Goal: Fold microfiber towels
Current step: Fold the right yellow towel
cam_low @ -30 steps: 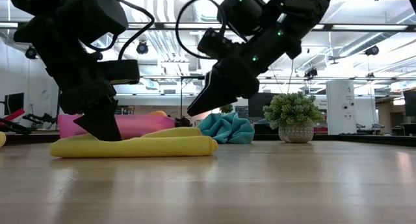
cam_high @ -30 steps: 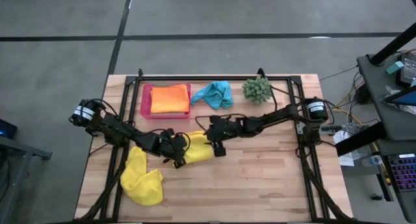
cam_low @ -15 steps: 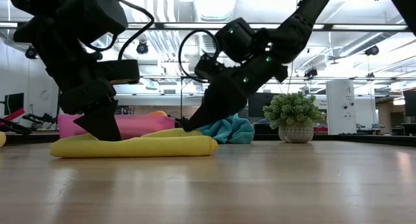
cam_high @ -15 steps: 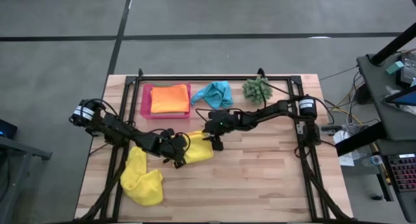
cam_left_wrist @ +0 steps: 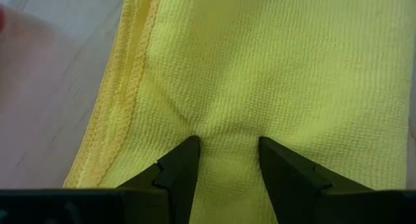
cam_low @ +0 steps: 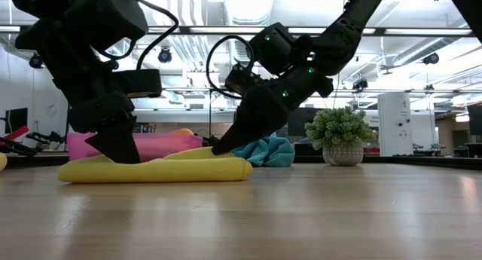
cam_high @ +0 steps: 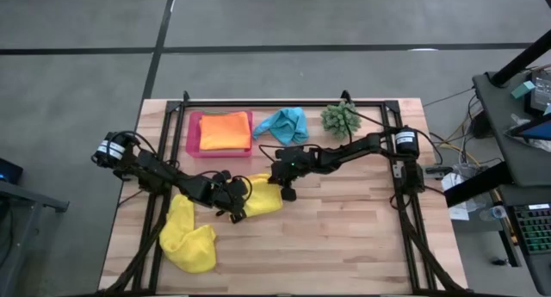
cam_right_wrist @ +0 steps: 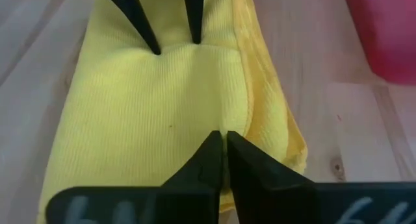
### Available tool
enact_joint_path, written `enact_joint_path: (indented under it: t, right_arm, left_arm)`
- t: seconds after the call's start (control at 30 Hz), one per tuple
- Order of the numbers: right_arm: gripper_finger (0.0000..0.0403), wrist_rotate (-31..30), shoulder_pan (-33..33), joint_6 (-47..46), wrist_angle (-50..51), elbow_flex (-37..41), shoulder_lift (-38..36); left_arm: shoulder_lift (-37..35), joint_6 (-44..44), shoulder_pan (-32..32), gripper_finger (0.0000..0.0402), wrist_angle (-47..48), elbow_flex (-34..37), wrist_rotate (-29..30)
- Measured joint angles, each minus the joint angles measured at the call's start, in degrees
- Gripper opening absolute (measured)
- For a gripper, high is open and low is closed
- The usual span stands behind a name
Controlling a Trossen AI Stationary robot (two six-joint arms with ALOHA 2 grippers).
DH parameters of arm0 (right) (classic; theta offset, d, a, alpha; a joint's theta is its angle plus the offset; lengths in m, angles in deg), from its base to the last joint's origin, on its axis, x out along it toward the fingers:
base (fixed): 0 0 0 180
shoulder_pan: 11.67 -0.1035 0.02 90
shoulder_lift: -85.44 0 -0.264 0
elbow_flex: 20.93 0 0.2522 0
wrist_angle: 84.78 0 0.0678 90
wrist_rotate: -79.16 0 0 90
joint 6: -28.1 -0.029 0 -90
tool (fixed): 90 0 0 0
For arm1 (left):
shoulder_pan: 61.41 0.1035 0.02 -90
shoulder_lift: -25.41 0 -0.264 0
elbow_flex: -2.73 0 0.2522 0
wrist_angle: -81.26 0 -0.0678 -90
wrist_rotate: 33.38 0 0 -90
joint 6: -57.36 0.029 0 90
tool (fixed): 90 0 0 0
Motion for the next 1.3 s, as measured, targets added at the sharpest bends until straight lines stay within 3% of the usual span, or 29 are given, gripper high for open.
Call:
enact_joint_path:
  t: [0.13,0.3,0.47,0.73,1.03,1.3]
  right_arm:
    - [0.001,-1.37,0.02,1.47,0.2,-0.28,-0.62]
    - [0.0009,-8.5,-0.14,6.96,1.88,-1.29,-1.68]
    - [0.0016,-6.63,-0.14,6.4,4.11,-1.32,-1.16]
    - [0.0085,-6.72,-0.01,4.26,4.49,-1.22,-1.31]
    - [0.0156,-6.69,-0.01,2.76,7.79,-1.29,-5.67]
    - [0.0124,-6.54,-3.25,1.32,7.11,-1.31,-5.84]
  left_arm:
    - [0.0,0.02,0.0,0.015,0.02,-0.05,0.0]
    - [0.0,0.01,0.0,0.015,-0.16,0.12,0.13]
    - [0.0,0.0,0.0,0.015,-0.26,0.12,1.16]
    - [-2.1,0.21,-0.02,0.015,0.65,-0.36,2.27]
    - [-10.81,1.79,0.04,0.015,5.12,-0.32,2.6]
    - [-15.08,1.88,0.02,0.015,9.16,1.66,7.88]
